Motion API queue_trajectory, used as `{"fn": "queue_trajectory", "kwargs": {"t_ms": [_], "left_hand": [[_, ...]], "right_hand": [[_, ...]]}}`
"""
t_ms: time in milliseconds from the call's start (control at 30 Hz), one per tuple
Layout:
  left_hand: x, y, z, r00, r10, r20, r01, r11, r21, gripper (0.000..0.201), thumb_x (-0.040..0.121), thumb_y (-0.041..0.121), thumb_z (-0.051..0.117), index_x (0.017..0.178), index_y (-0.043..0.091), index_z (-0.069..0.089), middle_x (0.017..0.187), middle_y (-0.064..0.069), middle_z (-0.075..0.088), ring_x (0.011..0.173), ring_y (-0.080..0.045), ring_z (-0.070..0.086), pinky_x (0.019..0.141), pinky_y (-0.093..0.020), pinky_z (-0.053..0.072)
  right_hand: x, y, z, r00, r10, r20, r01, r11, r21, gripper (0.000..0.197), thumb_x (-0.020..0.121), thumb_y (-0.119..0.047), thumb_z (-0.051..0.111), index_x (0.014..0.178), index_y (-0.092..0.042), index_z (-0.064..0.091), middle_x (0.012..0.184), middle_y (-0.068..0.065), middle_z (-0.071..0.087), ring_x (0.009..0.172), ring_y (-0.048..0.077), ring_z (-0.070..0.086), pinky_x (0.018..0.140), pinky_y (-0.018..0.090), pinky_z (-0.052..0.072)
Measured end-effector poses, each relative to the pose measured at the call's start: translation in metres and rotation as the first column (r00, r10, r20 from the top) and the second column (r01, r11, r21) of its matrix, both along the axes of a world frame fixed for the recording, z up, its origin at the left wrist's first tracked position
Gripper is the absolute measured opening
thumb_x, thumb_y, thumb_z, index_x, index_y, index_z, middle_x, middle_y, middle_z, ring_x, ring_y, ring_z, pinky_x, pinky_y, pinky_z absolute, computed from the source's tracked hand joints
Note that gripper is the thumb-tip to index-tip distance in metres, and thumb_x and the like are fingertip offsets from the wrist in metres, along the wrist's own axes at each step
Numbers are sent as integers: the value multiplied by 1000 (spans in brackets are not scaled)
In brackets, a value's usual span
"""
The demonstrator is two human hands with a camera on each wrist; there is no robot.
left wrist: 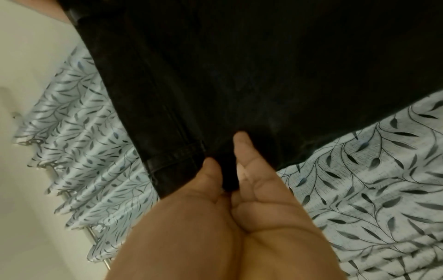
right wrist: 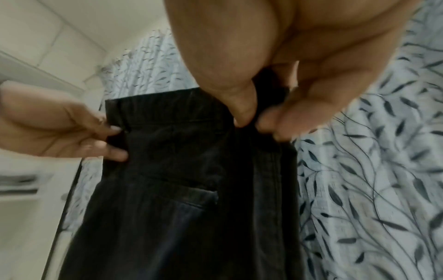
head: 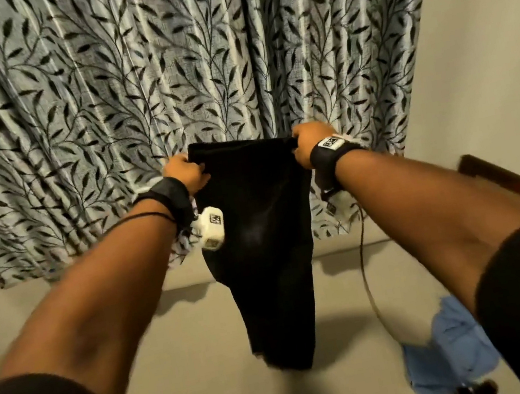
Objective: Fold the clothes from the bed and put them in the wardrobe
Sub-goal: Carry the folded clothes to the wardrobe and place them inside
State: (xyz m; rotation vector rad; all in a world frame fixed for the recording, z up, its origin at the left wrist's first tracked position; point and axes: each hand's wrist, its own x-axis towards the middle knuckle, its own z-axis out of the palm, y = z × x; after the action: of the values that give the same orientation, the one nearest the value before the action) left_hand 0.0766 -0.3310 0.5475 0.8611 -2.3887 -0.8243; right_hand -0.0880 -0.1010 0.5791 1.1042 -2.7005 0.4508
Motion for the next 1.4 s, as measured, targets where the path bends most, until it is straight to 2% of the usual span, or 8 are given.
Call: {"fn": "queue_trajectory", "kwargs": {"t_ms": [200,567,700,867,1033,1167,1300,1400], "left_hand": [[-30,-11,1,961,30,-276,-16,998,55,19,85,32,60,95,17,67,87,-11,68,91,-30,68,68,-28,44],[15,37,16,593,-352,-724,335,926,-176,21,83,-2,67,91,17,63,132,-22,58,129,-31,56,112,-45,43],[105,76,-104,659,-455,-599,455,875,-165,17,88,16,64,92,1,61,129,-24,60,126,-28,58,109,-39,44],[219,109,-300,906,-416,-77,417,848,329,17,81,24,75,91,36,68,94,12,74,89,-5,71,84,-30,57],[272,133,-422,597,-577,558,278,801,530,17,80,44,75,76,42,58,83,21,66,86,-1,65,75,-17,44],[275,152,-446,356,-601,716,176,795,580,16,75,50,59,88,45,50,104,16,58,111,-16,62,84,-22,43],[259,192,-443,492,-716,495,408,693,595,105,65,80,61,156,39,27,153,19,30,142,-4,28,121,-24,20],[240,219,-431,612,-637,468,405,761,507,97,80,64,64,156,51,6,150,15,45,130,-6,50,111,-27,39]], "right_hand": [[-23,7,-5,976,16,219,88,885,-457,13,86,-7,60,95,-16,62,98,10,66,97,33,63,73,29,44],[5,78,-6,948,295,-117,-255,490,-833,36,72,5,64,83,-29,62,107,10,69,105,20,66,97,39,54],[63,134,-118,876,475,-85,-365,536,-761,20,67,10,68,82,-1,71,102,16,70,99,26,68,91,31,54],[129,187,-315,686,490,538,-304,865,-400,33,69,3,78,86,-25,74,92,-16,72,87,2,69,80,21,53],[173,203,-433,496,167,852,-481,870,110,34,75,-13,76,71,-43,60,78,-26,60,71,-16,57,75,6,43],[210,189,-480,414,97,905,-628,750,207,10,72,-40,59,74,-39,68,79,-13,64,80,17,64,69,13,38],[252,154,-505,327,106,939,-620,774,129,5,85,-52,57,86,-52,62,86,-15,65,80,13,62,73,22,48],[273,121,-481,312,190,931,-501,865,-9,21,90,-38,65,106,-25,71,102,-3,72,94,14,66,86,27,52]]}}
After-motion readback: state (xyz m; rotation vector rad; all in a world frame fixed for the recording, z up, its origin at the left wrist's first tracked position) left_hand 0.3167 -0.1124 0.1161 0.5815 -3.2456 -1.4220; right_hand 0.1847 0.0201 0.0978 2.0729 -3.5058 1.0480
